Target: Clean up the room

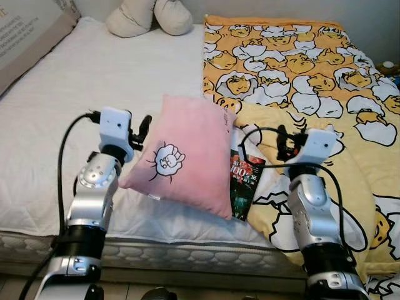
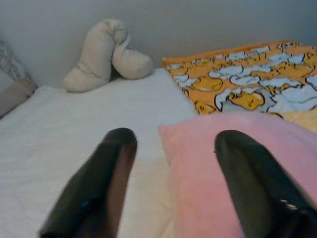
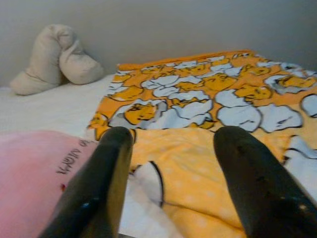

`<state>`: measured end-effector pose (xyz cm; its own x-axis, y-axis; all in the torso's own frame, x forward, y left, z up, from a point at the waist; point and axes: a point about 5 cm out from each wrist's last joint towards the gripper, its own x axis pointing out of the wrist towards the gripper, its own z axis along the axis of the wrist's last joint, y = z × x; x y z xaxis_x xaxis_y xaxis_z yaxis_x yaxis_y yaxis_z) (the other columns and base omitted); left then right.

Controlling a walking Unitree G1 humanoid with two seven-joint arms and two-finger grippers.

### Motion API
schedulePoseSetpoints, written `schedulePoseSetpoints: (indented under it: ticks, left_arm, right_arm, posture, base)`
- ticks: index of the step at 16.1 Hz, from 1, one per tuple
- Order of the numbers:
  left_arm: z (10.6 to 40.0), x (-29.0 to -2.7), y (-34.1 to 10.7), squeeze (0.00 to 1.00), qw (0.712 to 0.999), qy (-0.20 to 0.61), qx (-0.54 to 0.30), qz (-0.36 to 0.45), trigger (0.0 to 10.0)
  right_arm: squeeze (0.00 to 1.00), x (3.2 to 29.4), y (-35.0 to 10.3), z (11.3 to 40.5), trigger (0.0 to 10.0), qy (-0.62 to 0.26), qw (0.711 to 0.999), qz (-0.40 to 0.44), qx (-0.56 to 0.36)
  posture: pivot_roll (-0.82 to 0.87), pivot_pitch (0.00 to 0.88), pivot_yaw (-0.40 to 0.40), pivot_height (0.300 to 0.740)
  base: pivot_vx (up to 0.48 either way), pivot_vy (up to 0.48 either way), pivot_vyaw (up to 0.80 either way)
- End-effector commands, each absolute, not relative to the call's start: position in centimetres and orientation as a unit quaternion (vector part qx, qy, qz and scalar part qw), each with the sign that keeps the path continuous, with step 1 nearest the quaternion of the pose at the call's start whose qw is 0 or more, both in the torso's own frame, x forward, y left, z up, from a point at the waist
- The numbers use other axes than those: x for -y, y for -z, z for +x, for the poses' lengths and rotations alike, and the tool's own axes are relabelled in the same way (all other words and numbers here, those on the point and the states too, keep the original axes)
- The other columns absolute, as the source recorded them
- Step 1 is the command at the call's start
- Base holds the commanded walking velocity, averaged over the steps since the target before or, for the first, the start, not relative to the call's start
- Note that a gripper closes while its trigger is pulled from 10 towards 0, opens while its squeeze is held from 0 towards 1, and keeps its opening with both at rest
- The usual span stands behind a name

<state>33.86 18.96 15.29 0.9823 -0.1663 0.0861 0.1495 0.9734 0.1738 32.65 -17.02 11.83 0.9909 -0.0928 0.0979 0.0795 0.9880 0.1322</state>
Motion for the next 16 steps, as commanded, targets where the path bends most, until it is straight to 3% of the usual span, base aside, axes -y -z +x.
schedulePoseSetpoints:
  ticks: [1,6,16]
  left_arm:
    - [34.2,-19.0,-15.6,1.00,0.992,0.080,0.050,0.086,10.0]
    - [34.4,-18.2,-14.3,1.00,0.995,0.092,0.009,0.024,10.0]
    - [35.6,-20.7,-13.6,1.00,0.994,0.070,-0.054,-0.057,10.0]
  right_arm:
    - [1.00,16.9,-12.0,33.0,10.0,0.040,0.995,0.080,0.047]
    - [1.00,17.0,-12.0,33.4,10.0,0.037,0.995,0.083,0.046]
    - [1.00,15.8,-9.6,33.8,10.0,0.007,0.964,0.256,-0.077]
  posture:
    - [-0.02,0.000,0.013,0.736]
    - [-0.03,0.000,0.014,0.736]
    - [-0.04,0.000,0.021,0.736]
  base:
    - [0.000,0.000,0.00]
    - [0.000,0.000,0.00]
    - [0.000,0.000,0.00]
